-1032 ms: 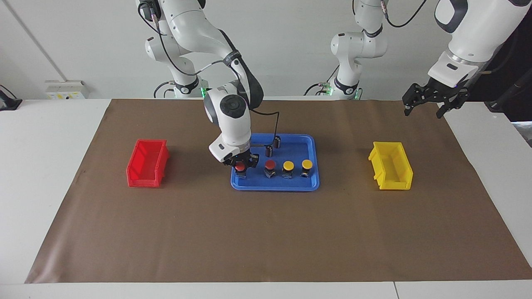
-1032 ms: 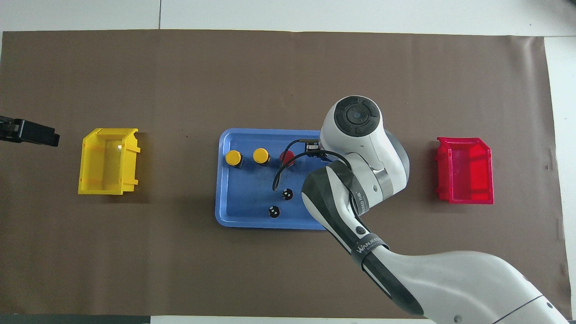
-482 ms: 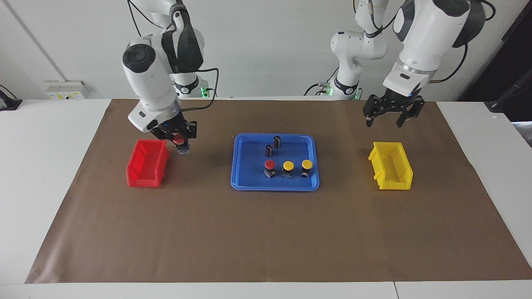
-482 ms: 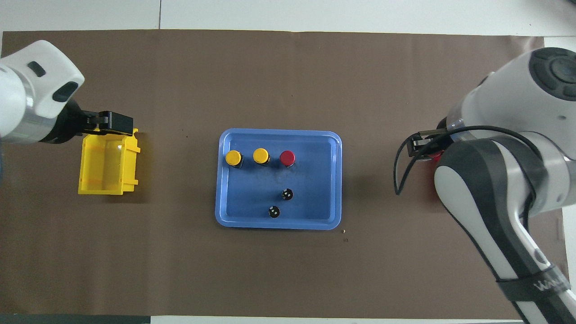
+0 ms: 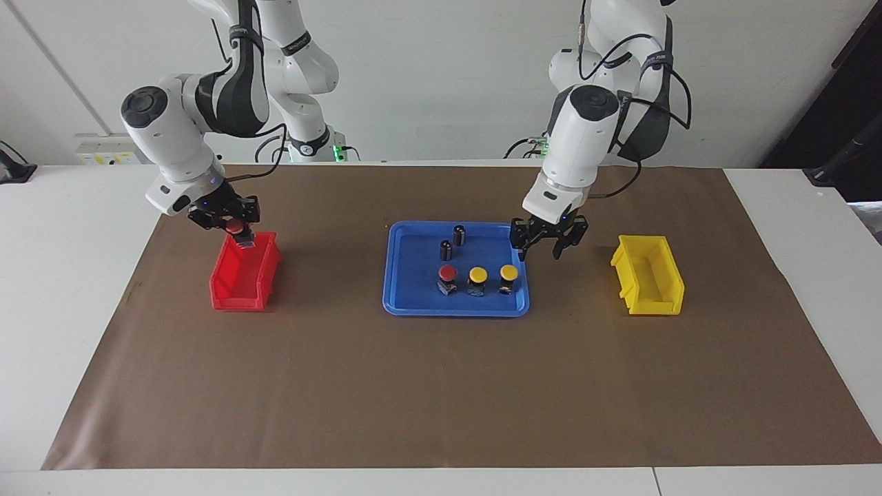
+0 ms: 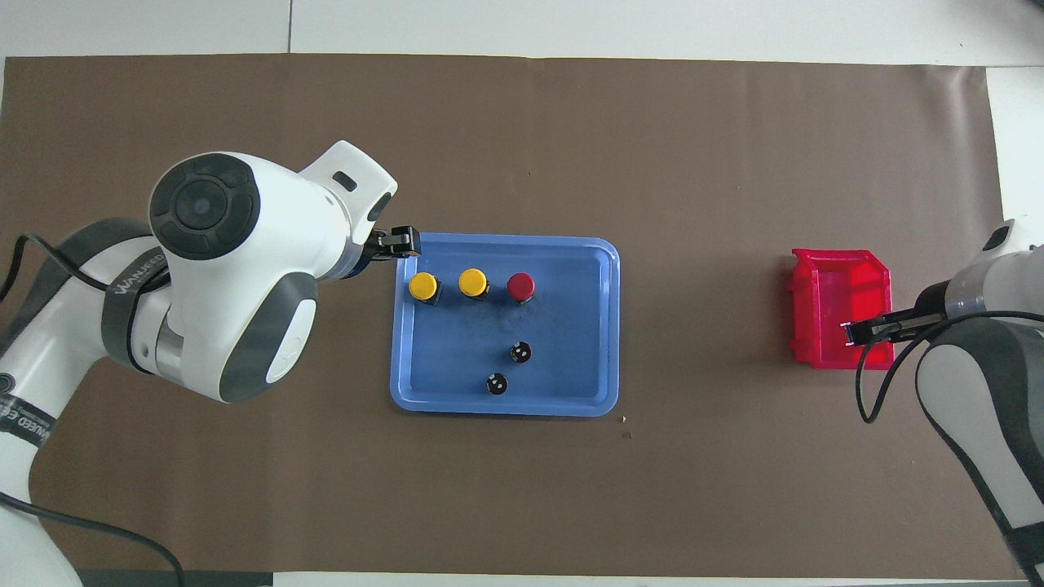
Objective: Sort red and yellow buttons by color
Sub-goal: 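Grasp the yellow button with the left gripper while the right gripper releases the red button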
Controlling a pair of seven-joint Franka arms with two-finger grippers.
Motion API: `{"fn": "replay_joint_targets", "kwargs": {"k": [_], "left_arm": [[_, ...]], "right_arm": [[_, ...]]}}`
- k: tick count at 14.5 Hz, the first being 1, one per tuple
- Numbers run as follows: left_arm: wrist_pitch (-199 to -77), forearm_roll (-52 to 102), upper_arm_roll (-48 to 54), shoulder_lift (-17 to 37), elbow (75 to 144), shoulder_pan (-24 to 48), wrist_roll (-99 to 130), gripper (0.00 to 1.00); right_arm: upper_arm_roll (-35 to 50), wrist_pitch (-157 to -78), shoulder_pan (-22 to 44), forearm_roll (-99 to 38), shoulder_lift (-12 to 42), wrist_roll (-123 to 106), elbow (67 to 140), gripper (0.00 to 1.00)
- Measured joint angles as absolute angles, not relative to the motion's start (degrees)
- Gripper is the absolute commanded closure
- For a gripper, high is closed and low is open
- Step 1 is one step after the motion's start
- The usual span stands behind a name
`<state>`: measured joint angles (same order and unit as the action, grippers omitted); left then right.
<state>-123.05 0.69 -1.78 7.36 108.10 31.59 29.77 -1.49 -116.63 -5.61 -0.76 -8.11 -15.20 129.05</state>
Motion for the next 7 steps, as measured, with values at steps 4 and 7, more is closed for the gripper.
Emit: {"fn": "replay_joint_targets", "kwargs": {"k": [4, 7], "left_arm": [[-129.50, 0.69, -1.81, 10.08, 111.41, 33.65, 32.03, 0.25], [-131.32, 0.69, -1.87, 11.25, 112.79, 33.99, 32.10, 0.25]], "right_arm": [[-1.40, -123.39, -5.70, -0.76, -7.56, -16.36, 132.26, 0.93], [-1.39, -127.38, -5.71, -0.76, -6.76, -16.44, 135.02, 0.93]]}}
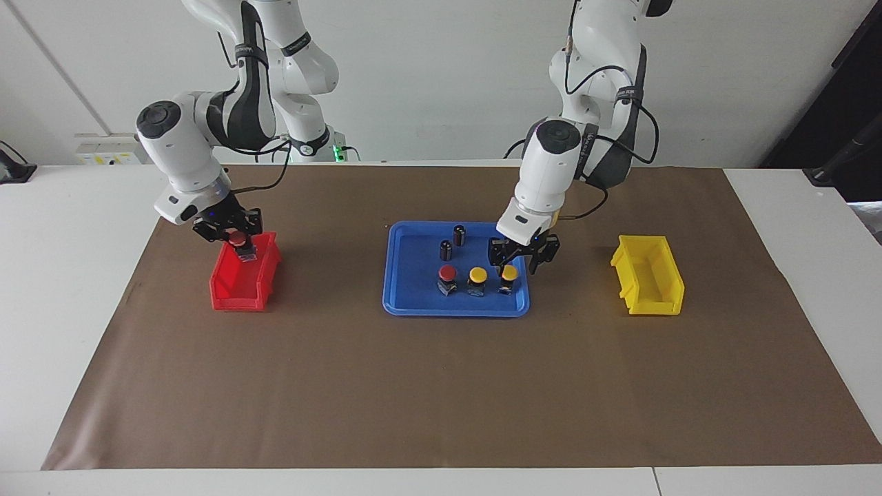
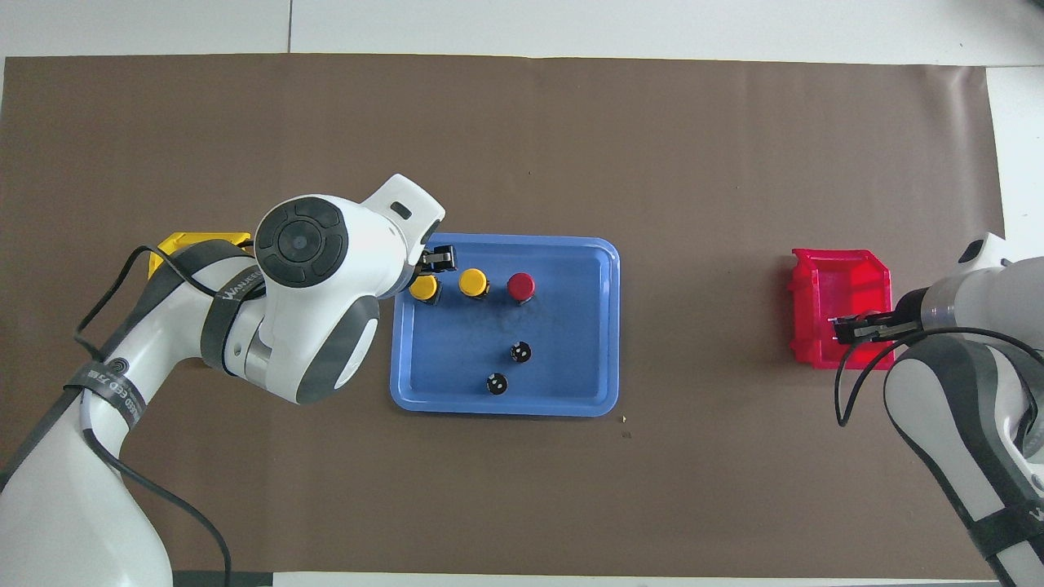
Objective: Sort red and yellow buttons by color
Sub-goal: 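Grasp the yellow button with the left gripper while the right gripper releases the red button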
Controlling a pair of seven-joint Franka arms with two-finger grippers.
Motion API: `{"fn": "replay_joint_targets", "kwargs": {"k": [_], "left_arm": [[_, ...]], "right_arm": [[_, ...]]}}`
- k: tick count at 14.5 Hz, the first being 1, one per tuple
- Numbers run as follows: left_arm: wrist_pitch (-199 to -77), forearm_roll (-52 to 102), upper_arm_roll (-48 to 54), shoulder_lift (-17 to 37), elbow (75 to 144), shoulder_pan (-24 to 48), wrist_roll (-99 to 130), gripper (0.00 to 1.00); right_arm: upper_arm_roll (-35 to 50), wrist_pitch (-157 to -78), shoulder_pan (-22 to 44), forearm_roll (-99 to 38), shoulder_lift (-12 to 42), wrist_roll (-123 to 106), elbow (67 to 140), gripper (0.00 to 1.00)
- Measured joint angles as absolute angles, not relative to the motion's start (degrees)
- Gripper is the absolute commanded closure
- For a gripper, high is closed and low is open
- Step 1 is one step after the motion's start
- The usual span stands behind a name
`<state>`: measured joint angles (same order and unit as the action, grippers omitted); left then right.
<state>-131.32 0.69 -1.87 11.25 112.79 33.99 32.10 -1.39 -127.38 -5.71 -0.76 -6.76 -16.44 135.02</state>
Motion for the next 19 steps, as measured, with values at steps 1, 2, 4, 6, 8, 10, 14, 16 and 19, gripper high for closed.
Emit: {"fn": "replay_joint_targets", "kwargs": {"k": [1, 2, 4, 6, 8, 10, 14, 16, 19], "left_arm": [[-131.42, 0.69, -1.88, 11.32, 113.17, 34.04, 32.10, 0.25], [-131.48, 0.69, -1.89, 11.31, 113.43, 34.05, 32.11, 0.25], [-131.74, 0.69, -1.88, 11.31, 113.91, 34.24, 32.11, 0.25], [-132.34, 0.69, -1.88, 11.31, 114.41, 34.44, 32.11, 0.25], [-133.19, 0.68, -1.88, 11.31, 114.96, 34.52, 32.11, 0.34], [-133.55, 0.68, -1.88, 11.31, 115.31, 34.58, 32.12, 0.70], [-133.85, 0.68, -1.89, 11.30, 115.48, 34.67, 32.16, 0.74], [-133.90, 0.68, -1.91, 11.30, 115.50, 34.69, 32.18, 0.71], [-134.08, 0.68, -1.92, 11.30, 115.64, 34.71, 32.47, 0.69]], "right_arm": [[-1.39, -127.63, -5.71, -0.76, -6.66, -16.44, 135.26, 0.93], [-1.39, -127.99, -5.71, -0.76, -6.49, -16.44, 135.40, 0.92], [-1.39, -128.81, -5.71, -0.76, -6.07, -16.44, 135.80, 0.79], [-1.39, -129.00, -5.71, -0.76, -5.94, -16.44, 136.09, 0.60], [-1.39, -129.04, -5.71, -0.76, -5.94, -16.45, 136.20, 0.26], [-1.39, -129.04, -5.72, -0.76, -5.94, -16.45, 136.20, 0.24], [-1.38, -127.76, -5.73, -0.73, -5.94, -16.48, 135.14, 0.23], [-1.36, -124.10, -5.72, -0.73, -5.92, -16.48, 132.76, 0.22], [-0.85, -116.05, -5.16, -0.76, -5.85, -15.36, 125.76, 0.00]]}}
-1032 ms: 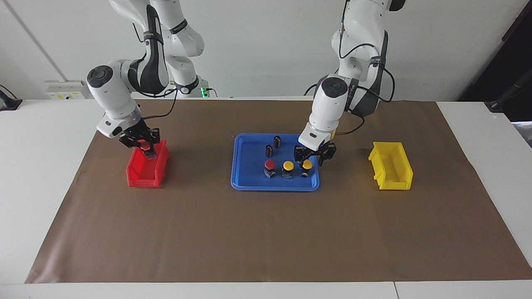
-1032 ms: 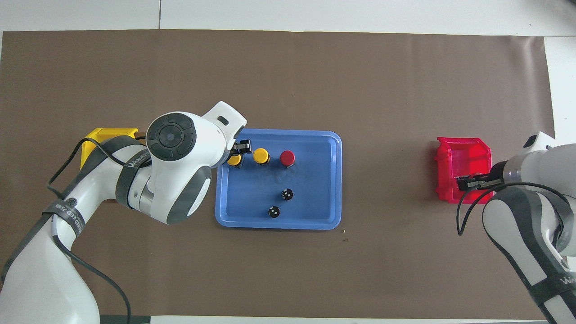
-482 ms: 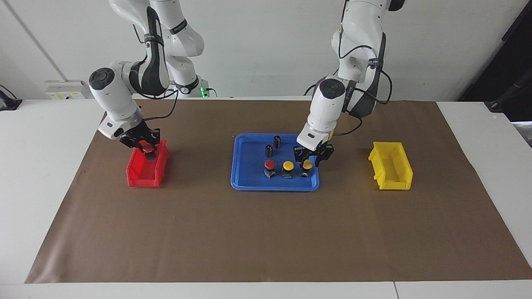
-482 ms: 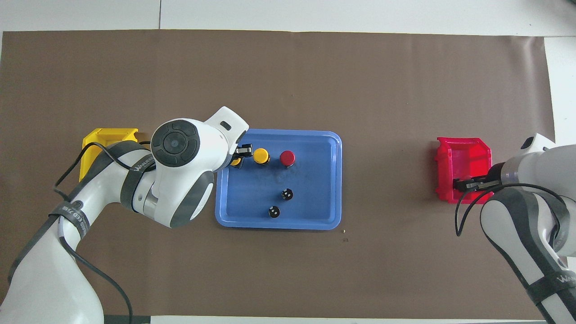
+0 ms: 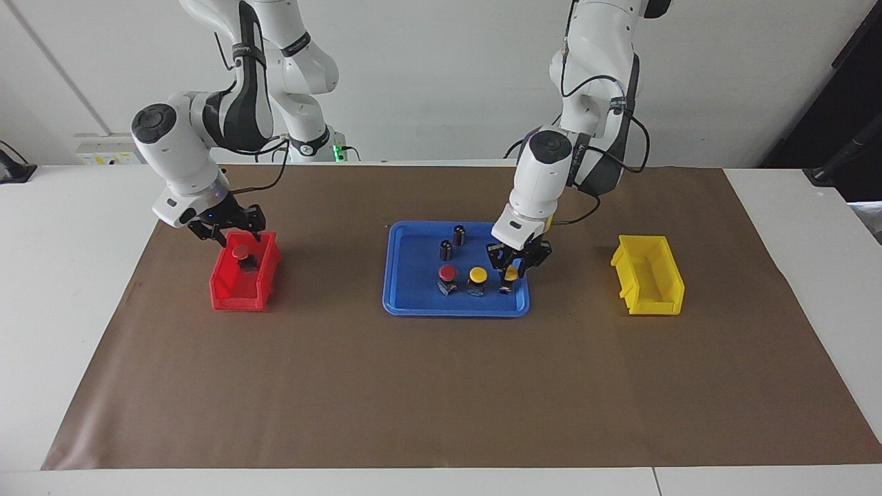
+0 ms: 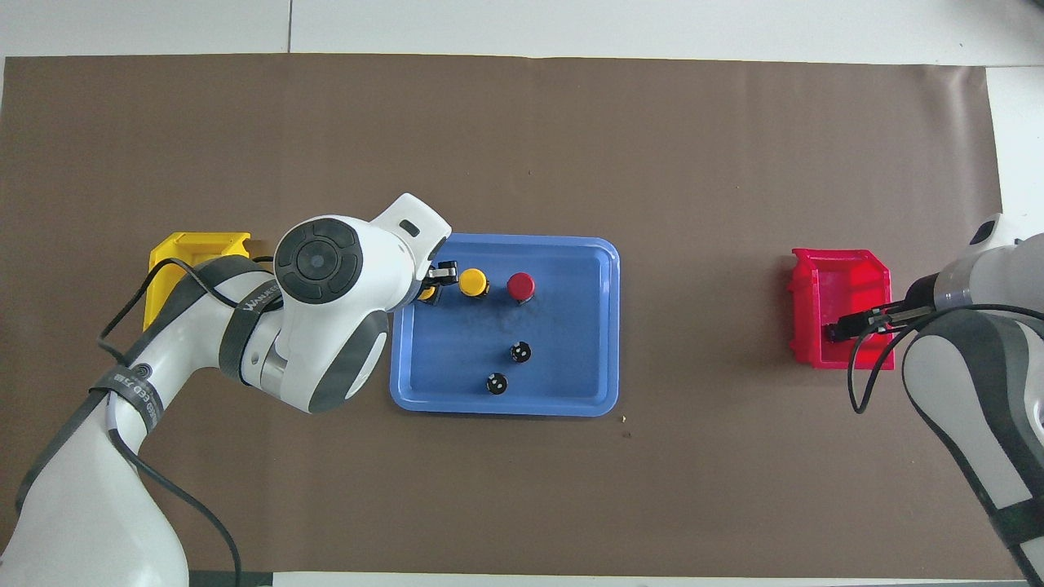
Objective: Sort red and yellow buttons by color
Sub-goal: 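Grasp the yellow button with the left gripper while the right gripper releases the red button, then carry the yellow button to the yellow bin while the right gripper reaches the red button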
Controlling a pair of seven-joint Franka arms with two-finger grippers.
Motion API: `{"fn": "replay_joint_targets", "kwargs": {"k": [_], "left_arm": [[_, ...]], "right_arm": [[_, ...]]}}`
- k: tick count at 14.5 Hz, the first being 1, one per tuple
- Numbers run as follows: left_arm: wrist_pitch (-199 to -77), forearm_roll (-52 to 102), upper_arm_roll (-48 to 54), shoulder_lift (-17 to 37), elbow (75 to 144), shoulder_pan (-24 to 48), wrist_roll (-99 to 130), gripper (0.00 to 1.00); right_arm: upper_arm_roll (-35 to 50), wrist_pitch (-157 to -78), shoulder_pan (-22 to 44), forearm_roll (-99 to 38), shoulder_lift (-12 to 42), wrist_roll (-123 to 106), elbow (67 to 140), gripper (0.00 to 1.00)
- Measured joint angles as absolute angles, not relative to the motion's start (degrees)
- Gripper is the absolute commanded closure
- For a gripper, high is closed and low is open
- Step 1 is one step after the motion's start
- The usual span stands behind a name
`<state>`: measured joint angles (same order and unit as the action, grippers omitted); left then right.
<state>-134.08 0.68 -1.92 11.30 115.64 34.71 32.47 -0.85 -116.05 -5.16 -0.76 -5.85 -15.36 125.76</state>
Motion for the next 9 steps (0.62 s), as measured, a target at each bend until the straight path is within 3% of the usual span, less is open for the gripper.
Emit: {"fn": "replay_joint_targets", "kwargs": {"k": [6, 9], "left_arm": [[-134.94, 0.68, -1.99, 11.24, 116.03, 34.76, 33.34, 0.65], [-135.13, 0.68, -1.99, 11.17, 116.17, 34.77, 33.46, 0.57]], "right_arm": [[0.03, -105.61, 6.84, -0.81, -1.22, 3.06, 109.08, 0.00], [0.06, -105.14, 8.16, -0.81, 0.89, 5.47, 106.45, 0.00]]}}
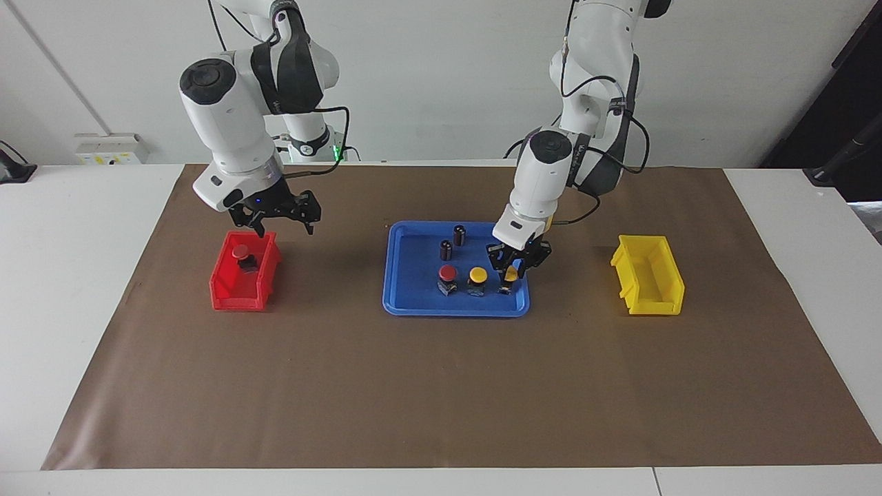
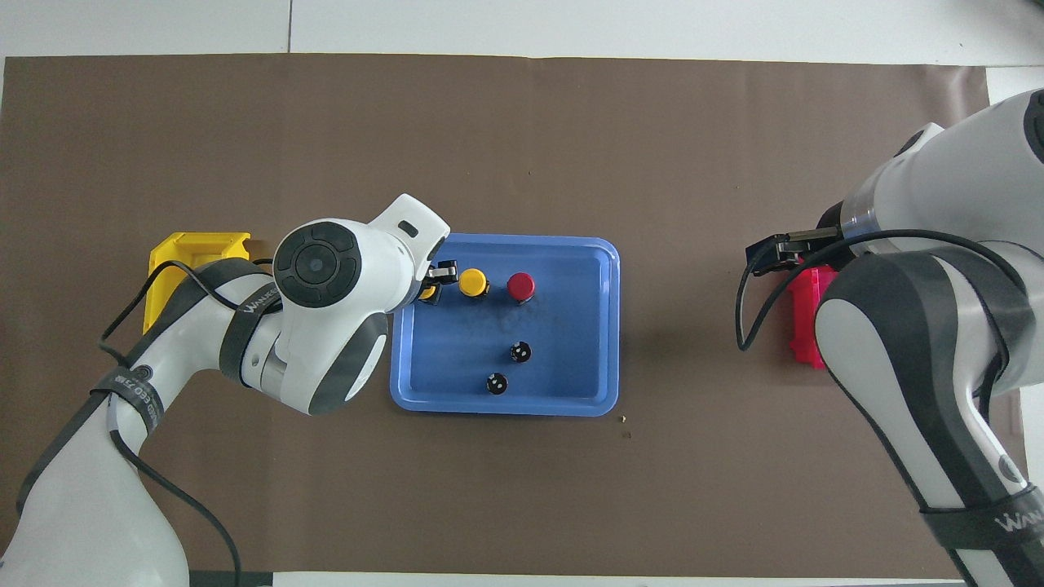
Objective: Sort red and yellow buttons by color
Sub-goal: 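Carry the yellow button to the yellow bin while the right gripper reaches the red button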
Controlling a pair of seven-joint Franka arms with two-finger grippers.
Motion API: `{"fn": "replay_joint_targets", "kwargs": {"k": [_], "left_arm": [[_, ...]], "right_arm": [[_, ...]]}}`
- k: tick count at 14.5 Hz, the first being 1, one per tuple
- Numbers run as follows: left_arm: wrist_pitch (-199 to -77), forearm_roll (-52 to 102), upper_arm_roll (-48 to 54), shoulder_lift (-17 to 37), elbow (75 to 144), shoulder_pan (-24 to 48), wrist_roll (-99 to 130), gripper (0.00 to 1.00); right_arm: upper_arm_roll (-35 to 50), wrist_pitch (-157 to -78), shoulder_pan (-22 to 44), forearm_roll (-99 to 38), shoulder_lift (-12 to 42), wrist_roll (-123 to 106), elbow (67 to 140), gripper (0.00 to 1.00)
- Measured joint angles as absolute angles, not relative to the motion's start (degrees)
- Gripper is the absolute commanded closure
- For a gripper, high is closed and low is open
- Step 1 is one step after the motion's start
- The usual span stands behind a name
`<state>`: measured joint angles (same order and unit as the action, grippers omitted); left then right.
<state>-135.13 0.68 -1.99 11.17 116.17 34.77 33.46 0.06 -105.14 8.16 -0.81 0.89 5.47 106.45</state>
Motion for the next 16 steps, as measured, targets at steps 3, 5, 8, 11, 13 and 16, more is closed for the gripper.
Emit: {"fn": "replay_joint_targets", "kwargs": {"k": [3, 5, 8, 11, 13, 16], "left_arm": [[-135.21, 0.68, -2.00, 11.16, 116.22, 34.79, 33.51, 0.55], [-135.47, 0.68, -1.99, 11.24, 116.53, 34.86, 33.57, 0.56], [-135.87, 0.68, -2.00, 11.25, 116.83, 34.90, 33.61, 0.64], [-135.95, 0.68, -2.00, 11.24, 116.84, 34.90, 33.62, 0.68], [-135.30, 0.68, -2.08, 11.15, 116.40, 34.90, 33.62, 0.68], [-123.86, 0.68, -3.10, 8.93, 110.18, 34.17, 32.90, 0.69]], "right_arm": [[-0.33, -105.14, 8.03, -0.81, 1.29, 5.47, 106.25, 0.00], [-0.24, -105.14, 8.18, -0.81, 1.29, 5.51, 106.20, 0.00], [-0.07, -105.14, 8.23, -0.81, 1.29, 5.54, 106.10, 0.00], [-0.06, -105.14, 8.23, -0.81, 1.29, 5.54, 106.03, 0.00], [-0.06, -105.14, 8.23, -0.81, 1.29, 5.54, 105.96, 0.00], [-0.06, -105.14, 8.34, -0.81, 1.29, 5.54, 105.89, 0.00]]}}
